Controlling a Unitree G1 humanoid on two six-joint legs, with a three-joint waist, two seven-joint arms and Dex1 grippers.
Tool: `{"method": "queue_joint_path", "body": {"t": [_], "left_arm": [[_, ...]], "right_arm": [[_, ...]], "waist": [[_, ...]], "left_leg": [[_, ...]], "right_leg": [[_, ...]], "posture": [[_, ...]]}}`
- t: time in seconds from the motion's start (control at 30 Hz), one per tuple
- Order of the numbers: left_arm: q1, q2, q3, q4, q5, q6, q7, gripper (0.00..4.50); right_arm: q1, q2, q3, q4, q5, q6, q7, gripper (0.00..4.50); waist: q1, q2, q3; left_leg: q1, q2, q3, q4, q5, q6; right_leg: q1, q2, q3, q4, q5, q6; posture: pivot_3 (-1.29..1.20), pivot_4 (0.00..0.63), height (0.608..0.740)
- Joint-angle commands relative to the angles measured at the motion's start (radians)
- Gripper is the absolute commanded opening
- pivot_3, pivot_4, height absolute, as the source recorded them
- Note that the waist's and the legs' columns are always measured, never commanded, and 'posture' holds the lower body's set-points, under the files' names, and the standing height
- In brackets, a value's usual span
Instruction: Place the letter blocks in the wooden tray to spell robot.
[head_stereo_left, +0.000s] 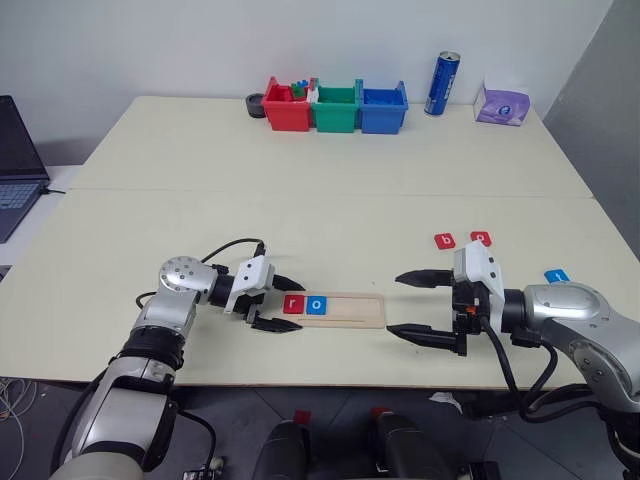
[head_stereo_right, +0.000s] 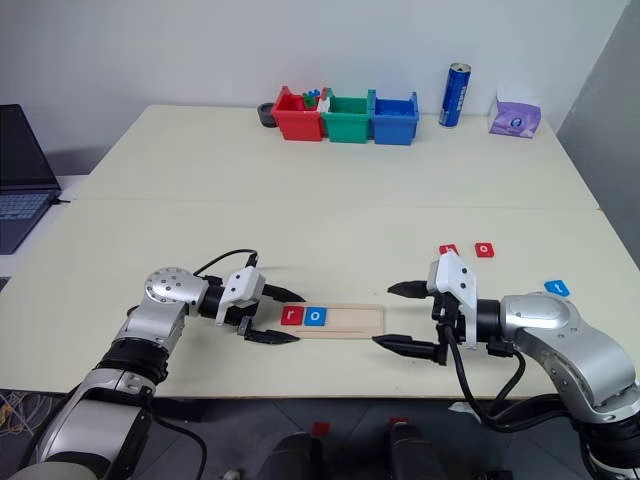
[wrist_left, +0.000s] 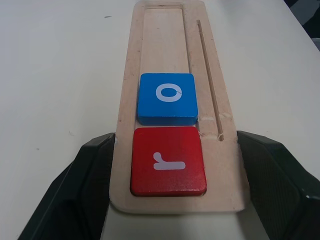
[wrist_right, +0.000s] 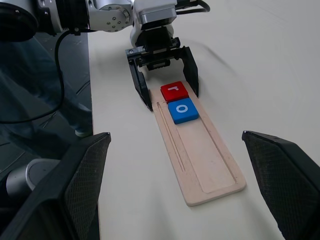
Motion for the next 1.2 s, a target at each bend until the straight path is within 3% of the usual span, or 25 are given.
{"method": "queue_joint_path", "body": {"t": [0.03,0.07,0.17,0.2,1.0,1.13,1.2], "left_arm": [[-0.008,0.002,-0.002,0.012,0.006,-0.015,0.015,3.39],[-0.007,0.002,0.000,0.014,0.006,-0.014,0.021,3.39],[-0.005,0.001,0.001,0.016,0.011,-0.009,0.040,4.42],[-0.004,0.002,-0.001,0.016,0.011,-0.008,0.042,4.48],[0.051,0.032,-0.013,-0.110,-0.006,0.079,0.036,4.48],[0.051,0.034,-0.012,-0.114,-0.010,0.091,0.030,3.56],[0.049,0.035,-0.012,-0.116,-0.011,0.096,0.027,3.38]], "right_arm": [[-0.003,0.003,-0.009,-0.015,0.004,-0.019,-0.001,4.50],[-0.004,0.004,-0.008,-0.014,0.003,-0.019,-0.001,4.50],[-0.011,0.007,-0.004,-0.007,-0.001,-0.021,0.001,4.50],[-0.013,0.008,-0.003,-0.004,-0.002,-0.021,0.002,4.50],[-0.042,0.031,0.015,0.022,-0.010,-0.026,-0.011,4.50],[-0.040,0.031,0.013,0.020,-0.007,-0.024,-0.017,4.50],[-0.039,0.031,0.013,0.018,-0.006,-0.023,-0.020,4.50]], "waist": [[0.000,0.000,0.000],[0.000,0.000,0.000],[0.000,0.000,0.000],[0.000,0.000,0.000],[0.000,0.000,0.000],[0.000,0.000,0.000],[0.000,0.000,0.000]], "left_leg": [[0.000,0.000,0.000,0.000,0.000,0.000],[0.000,0.000,0.000,0.000,0.000,0.000],[0.000,0.000,0.000,0.000,0.000,0.000],[0.000,0.000,0.000,0.000,0.000,0.000],[0.000,0.000,0.000,0.000,0.000,0.000],[0.000,0.000,0.000,0.000,0.000,0.000],[0.000,0.000,0.000,0.000,0.000,0.000]], "right_leg": [[0.000,0.000,0.000,0.000,0.000,0.000],[0.000,0.000,0.000,0.000,0.000,0.000],[0.000,0.000,0.000,0.000,0.000,0.000],[0.000,0.000,0.000,0.000,0.000,0.000],[0.000,0.000,0.000,0.000,0.000,0.000],[0.000,0.000,0.000,0.000,0.001,0.000],[0.000,0.000,0.000,0.000,0.001,-0.001]], "posture": [[0.00,0.150,0.740],[0.00,0.150,0.740],[0.00,0.150,0.740],[0.00,0.150,0.740],[0.00,0.150,0.740],[0.00,0.150,0.740],[0.00,0.150,0.740]]}}
